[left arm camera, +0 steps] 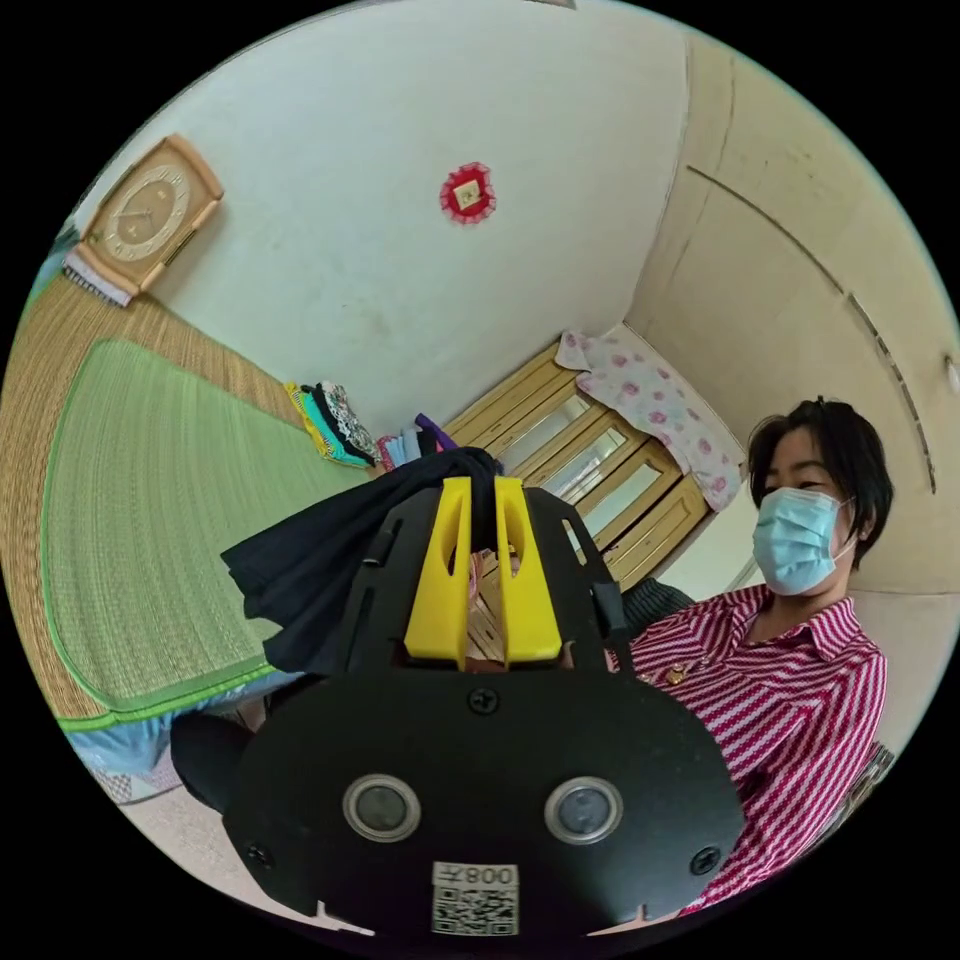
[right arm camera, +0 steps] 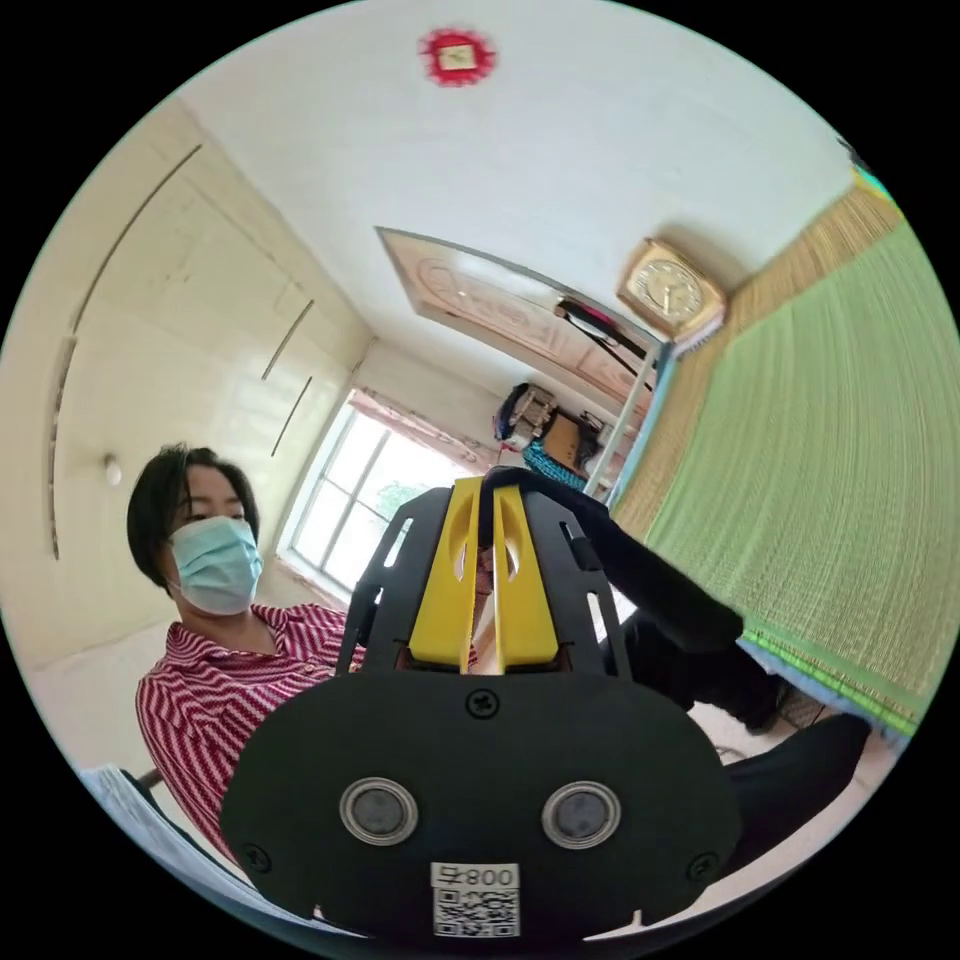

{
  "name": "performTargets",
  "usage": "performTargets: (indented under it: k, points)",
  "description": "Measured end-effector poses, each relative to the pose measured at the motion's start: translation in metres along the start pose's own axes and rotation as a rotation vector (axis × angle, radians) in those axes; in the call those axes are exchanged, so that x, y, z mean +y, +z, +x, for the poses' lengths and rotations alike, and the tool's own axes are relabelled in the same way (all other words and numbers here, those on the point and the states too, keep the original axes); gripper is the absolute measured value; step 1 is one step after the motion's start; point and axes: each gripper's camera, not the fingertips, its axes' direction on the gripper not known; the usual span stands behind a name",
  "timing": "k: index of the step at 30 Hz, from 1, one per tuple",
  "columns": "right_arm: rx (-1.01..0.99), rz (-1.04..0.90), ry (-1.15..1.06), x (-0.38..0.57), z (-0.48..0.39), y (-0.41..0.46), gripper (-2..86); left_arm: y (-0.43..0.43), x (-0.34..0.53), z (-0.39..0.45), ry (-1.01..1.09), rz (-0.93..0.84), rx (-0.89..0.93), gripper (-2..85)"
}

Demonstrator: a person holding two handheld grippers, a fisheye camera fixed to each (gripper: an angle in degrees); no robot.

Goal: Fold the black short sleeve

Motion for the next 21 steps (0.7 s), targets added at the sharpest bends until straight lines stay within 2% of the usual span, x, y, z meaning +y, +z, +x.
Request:
performTargets:
  k: [3,5,7,10,13,21]
  points:
    - [0.032,0.022,0.012,0.002,-0.013,-0.006,1.1,0.012,0.012,0.010,-0.042,-0.036,0.021,3.7]
    - [-0.017,0.054,-0.014,0.007,-0.024,-0.010,1.1,0.015,0.022,0.035,0.023,-0.007,0.092,3.7]
    - [-0.034,0.048,-0.070,0.010,-0.044,-0.011,1.1,0.017,0.028,0.050,0.056,0.003,0.075,3.7]
    - [0.033,0.044,-0.035,0.010,-0.046,-0.012,1.2,0.027,0.039,0.051,-0.011,-0.012,0.095,3.7]
    - [-0.042,0.069,-0.059,0.013,-0.052,-0.013,1.2,0.033,0.048,0.066,0.010,-0.001,0.128,3.6]
    - [-0.053,0.093,-0.061,0.011,-0.067,-0.020,1.1,0.059,0.071,0.083,-0.028,-0.028,0.165,3.5]
